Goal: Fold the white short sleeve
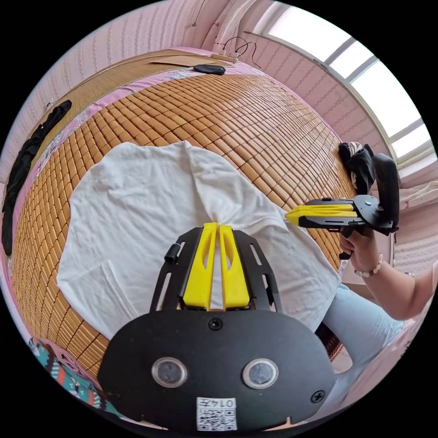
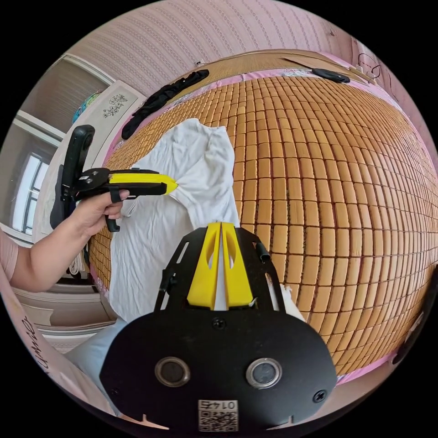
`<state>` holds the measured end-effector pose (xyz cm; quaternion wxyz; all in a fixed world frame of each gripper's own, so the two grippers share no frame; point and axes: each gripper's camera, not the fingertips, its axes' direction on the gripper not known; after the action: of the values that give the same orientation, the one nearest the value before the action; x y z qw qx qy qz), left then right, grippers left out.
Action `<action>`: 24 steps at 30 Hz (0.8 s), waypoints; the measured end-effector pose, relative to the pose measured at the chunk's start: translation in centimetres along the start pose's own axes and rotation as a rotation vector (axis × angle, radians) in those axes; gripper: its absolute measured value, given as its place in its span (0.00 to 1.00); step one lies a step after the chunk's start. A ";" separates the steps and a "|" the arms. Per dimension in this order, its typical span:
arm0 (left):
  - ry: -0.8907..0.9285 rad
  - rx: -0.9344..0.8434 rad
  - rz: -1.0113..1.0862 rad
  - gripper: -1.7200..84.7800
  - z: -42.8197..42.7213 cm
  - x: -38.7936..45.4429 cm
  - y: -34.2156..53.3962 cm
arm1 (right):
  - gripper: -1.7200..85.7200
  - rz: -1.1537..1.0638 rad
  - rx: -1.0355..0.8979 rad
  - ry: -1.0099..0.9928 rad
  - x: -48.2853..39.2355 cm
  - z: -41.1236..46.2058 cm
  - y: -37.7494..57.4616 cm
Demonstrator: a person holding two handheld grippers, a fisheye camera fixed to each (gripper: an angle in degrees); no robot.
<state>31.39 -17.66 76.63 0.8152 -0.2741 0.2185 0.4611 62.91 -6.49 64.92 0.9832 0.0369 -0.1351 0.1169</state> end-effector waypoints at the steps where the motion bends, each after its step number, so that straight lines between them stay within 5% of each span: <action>1: -0.019 0.002 0.005 0.01 -0.2 -0.1 0.4 | 0.02 0.012 0.021 0.004 -0.3 -0.3 -0.1; 12: -0.030 -0.053 -0.041 0.02 -2.3 -1.6 3.3 | 0.02 -0.022 -0.081 -0.001 -2.9 3.3 -2.4; 18: 0.111 0.175 -0.257 0.08 -7.3 -4.7 7.6 | 0.05 -0.069 0.010 -0.072 -3.3 0.6 -4.7; 24: -0.112 0.267 -0.419 0.09 -14.1 -10.4 13.5 | 0.15 -0.158 0.022 -0.003 -3.9 2.3 -12.0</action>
<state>13.16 -27.66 68.98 0.9328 -0.1773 0.1702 0.2637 61.57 -19.22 65.59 0.9887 0.0582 -0.1318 0.0405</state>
